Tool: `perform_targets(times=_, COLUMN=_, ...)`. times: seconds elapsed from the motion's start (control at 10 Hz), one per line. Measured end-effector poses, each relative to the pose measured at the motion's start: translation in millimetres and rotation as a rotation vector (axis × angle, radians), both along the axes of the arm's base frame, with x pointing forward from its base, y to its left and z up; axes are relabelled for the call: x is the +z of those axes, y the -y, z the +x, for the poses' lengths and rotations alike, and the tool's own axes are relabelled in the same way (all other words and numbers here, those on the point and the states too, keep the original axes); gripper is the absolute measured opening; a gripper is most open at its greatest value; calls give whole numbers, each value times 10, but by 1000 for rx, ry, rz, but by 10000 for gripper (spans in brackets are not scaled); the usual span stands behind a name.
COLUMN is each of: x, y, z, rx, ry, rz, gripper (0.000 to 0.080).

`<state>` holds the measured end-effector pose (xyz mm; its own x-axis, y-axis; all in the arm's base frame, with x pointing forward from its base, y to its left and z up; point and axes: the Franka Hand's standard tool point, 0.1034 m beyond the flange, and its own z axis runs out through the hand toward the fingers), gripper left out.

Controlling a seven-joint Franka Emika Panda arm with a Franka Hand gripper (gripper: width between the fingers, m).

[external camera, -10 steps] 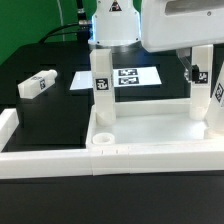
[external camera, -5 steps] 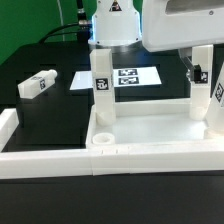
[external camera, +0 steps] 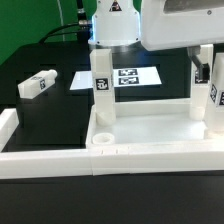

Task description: Assemble desk

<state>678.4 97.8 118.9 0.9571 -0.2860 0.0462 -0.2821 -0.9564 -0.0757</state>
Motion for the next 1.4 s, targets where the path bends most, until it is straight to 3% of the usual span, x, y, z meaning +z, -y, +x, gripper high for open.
perform_targets(times=0.2, x=-7, y=44, z=-3, rx=-111, ry=-7, rz=3, gripper=296)
perform_targets(times=0.5, x=-21, y=117, z=-77, rx=-611, ry=20, rz=34, gripper=296)
perform_targets(times=0.7, x=-36, y=176, z=-129, rx=-984, ry=-2, rz=110, gripper=296)
perform_targets(times=0.8, x=-38, y=186, z=-155, rx=-1044, ry=-3, rz=147, gripper=297)
perform_targets(times=1.2, x=-40, y=153, z=-177, rx=-1327, ry=-49, rz=170, gripper=297)
perform_targets(times=1.3, x=-42, y=81, z=-176, rx=-1524, ry=-72, rz=221, gripper=297)
perform_targets(times=1.4, x=-39, y=37, z=-171, rx=-1592, ry=-83, rz=245, gripper=297)
